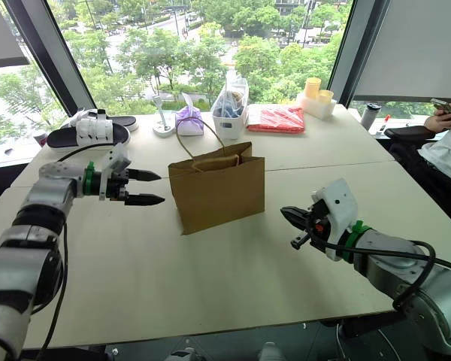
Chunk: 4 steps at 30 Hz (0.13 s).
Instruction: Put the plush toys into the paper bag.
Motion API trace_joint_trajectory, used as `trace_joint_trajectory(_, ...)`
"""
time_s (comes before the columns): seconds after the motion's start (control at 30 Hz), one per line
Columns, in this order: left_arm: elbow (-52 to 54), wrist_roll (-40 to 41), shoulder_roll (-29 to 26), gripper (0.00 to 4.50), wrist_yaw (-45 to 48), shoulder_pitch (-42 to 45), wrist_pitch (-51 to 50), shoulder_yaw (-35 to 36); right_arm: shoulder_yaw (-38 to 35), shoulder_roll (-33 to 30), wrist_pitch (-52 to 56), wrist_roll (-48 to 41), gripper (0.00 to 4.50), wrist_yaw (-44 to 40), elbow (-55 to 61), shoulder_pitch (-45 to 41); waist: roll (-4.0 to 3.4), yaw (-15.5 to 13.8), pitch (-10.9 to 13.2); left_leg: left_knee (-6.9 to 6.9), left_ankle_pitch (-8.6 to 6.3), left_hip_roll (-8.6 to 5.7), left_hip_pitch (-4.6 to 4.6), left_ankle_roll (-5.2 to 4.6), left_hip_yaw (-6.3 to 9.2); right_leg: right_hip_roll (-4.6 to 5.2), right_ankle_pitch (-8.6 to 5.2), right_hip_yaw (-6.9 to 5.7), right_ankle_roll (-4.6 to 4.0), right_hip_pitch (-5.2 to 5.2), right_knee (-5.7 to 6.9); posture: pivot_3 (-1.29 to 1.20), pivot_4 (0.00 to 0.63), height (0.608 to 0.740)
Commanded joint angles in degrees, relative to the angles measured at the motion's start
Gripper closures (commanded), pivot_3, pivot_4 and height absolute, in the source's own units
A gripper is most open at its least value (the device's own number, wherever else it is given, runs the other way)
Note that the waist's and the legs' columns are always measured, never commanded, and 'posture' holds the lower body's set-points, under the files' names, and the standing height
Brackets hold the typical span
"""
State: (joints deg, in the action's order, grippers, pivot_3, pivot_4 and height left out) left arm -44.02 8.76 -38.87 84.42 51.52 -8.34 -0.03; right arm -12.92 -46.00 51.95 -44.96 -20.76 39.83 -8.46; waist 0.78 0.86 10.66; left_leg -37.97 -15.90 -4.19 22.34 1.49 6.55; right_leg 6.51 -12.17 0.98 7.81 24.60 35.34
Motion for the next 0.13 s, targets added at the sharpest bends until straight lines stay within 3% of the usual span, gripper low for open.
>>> trace_joint_trajectory(0.03, 17.63, 5.87, -1.52, 0.04, -2.50, -6.77, -9.76, 3.22, 1.43, -0.01, -2.14, 2.25, 4.50, -1.71, -0.72, -1.36, 0.00, 0.01, 0.00, 0.00, 0.00, 0.01, 0.00, 0.00, 0.00, 0.00, 0.00, 0.01, 0.00, 0.00, -0.01, 0.00, 0.150, 0.740)
trace_joint_trajectory(0.13, 30.99, 9.48, -1.43, 0.04, -6.86, -14.14, -17.31, 4.61, 2.77, -0.25, -3.18, 3.90, 4.50, -3.53, -2.24, -1.78, 0.00, -0.18, 0.00, -0.02, 0.00, 0.06, 0.01, 0.01, 0.02, 0.03, 0.00, 0.03, 0.00, 0.00, -0.01, 0.00, 0.150, 0.740)
